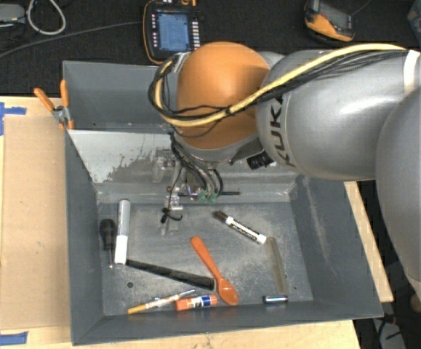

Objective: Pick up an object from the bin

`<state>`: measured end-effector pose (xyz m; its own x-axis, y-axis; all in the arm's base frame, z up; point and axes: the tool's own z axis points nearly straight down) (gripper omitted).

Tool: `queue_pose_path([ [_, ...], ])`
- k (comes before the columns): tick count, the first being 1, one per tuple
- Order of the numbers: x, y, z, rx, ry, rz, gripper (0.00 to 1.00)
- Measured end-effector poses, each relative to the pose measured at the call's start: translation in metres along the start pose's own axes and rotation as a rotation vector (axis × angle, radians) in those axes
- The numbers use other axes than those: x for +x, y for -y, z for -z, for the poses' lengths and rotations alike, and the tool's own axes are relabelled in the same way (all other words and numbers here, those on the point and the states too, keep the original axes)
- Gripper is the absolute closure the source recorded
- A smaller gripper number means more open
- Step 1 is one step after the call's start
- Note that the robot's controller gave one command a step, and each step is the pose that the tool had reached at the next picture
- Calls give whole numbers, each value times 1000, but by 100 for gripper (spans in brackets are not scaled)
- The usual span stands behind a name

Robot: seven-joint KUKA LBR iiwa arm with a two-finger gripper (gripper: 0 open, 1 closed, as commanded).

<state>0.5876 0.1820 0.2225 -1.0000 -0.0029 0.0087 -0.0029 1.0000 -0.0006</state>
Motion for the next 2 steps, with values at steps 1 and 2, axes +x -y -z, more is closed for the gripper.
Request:
queue_pose_path([
  [1, -2, 2, 5, -1, 7, -6, 0],
  [2, 63, -7, -132, -1, 4, -66, 0],
])
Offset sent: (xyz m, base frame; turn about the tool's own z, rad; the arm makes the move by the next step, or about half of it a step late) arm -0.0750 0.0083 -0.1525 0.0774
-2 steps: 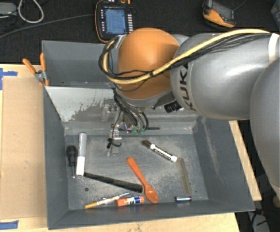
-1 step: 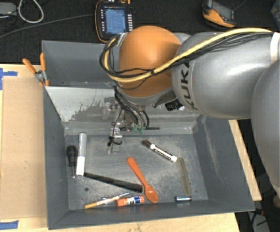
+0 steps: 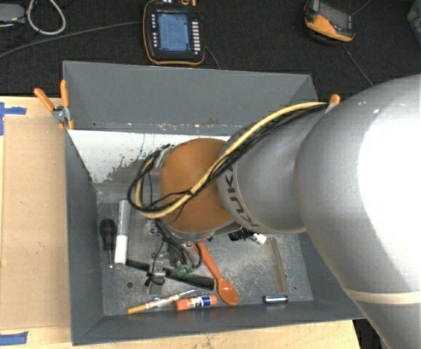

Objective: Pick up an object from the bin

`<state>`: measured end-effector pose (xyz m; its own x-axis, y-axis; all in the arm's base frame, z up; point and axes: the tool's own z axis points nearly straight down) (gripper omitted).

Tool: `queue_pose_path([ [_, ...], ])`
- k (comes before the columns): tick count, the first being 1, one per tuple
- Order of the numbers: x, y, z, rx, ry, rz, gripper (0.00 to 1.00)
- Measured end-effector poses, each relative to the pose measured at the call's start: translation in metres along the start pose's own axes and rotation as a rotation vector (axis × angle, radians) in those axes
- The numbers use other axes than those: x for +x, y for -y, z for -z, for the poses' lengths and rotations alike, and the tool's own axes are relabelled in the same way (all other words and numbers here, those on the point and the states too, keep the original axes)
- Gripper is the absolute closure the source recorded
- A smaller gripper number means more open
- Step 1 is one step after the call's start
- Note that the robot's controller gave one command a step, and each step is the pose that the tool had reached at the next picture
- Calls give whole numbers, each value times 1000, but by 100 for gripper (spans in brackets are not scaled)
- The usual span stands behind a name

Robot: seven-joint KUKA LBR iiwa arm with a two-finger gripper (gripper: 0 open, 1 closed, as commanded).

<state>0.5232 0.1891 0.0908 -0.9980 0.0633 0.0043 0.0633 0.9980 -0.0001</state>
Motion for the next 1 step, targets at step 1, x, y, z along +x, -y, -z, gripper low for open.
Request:
queue_pose_path([
  [1, 27, -12, 43, -2, 11, 117, 0],
])
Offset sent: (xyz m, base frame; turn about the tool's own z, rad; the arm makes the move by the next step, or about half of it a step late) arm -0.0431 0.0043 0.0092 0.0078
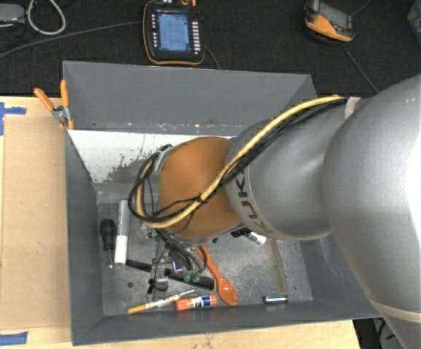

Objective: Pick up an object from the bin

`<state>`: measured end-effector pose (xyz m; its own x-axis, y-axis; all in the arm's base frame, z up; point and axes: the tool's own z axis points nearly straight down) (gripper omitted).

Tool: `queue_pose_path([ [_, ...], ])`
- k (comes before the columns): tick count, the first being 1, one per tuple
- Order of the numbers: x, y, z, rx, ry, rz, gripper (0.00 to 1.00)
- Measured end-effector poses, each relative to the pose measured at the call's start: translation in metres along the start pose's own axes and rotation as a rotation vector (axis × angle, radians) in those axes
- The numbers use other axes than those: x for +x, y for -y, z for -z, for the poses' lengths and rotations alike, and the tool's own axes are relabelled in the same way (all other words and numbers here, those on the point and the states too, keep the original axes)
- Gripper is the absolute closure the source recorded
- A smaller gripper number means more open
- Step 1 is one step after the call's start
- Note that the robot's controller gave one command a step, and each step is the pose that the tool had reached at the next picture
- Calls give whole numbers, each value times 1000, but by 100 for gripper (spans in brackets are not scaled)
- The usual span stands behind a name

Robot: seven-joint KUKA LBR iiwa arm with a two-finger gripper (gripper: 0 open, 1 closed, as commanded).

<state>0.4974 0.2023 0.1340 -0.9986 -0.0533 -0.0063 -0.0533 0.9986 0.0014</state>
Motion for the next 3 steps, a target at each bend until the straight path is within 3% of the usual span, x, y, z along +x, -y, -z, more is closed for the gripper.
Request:
queue_pose_path([
  [1, 20, 9, -36, 6, -24, -126, 0],
  [2, 26, 34, -61, -6, 15, -14, 0],
  [3, 10, 67, -64, 4, -18, -143, 100],
])
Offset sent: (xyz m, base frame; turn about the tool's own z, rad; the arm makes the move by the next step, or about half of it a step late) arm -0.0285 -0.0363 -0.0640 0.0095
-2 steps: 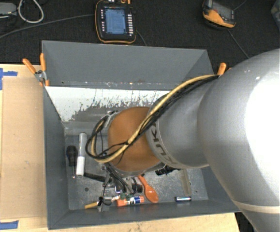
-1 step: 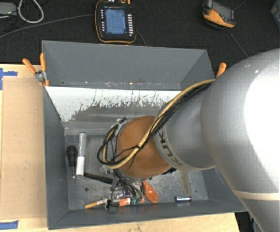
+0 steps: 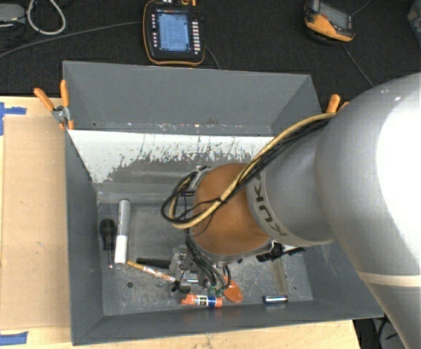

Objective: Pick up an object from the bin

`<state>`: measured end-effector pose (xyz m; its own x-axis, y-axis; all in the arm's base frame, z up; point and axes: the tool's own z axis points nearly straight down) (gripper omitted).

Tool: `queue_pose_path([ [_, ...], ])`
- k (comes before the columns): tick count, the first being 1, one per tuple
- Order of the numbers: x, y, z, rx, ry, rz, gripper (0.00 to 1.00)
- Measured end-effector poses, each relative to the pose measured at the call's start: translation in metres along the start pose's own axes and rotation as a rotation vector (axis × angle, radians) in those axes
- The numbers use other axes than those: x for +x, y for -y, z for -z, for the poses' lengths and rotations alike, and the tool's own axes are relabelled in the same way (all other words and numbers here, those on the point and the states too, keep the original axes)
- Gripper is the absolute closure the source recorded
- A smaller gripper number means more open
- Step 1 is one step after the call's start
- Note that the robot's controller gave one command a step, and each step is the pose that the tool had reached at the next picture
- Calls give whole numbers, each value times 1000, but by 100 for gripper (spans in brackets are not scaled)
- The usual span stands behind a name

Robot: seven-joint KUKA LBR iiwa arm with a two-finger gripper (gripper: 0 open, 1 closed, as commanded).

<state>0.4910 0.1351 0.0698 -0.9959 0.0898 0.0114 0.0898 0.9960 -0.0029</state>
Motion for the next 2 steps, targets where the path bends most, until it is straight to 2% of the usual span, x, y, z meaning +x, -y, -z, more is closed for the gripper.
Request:
queue_pose_path([
  [1, 0, 0, 0, 0, 0, 0, 100],
  [2, 3, 1, 26, 3, -10, -2, 100],
])
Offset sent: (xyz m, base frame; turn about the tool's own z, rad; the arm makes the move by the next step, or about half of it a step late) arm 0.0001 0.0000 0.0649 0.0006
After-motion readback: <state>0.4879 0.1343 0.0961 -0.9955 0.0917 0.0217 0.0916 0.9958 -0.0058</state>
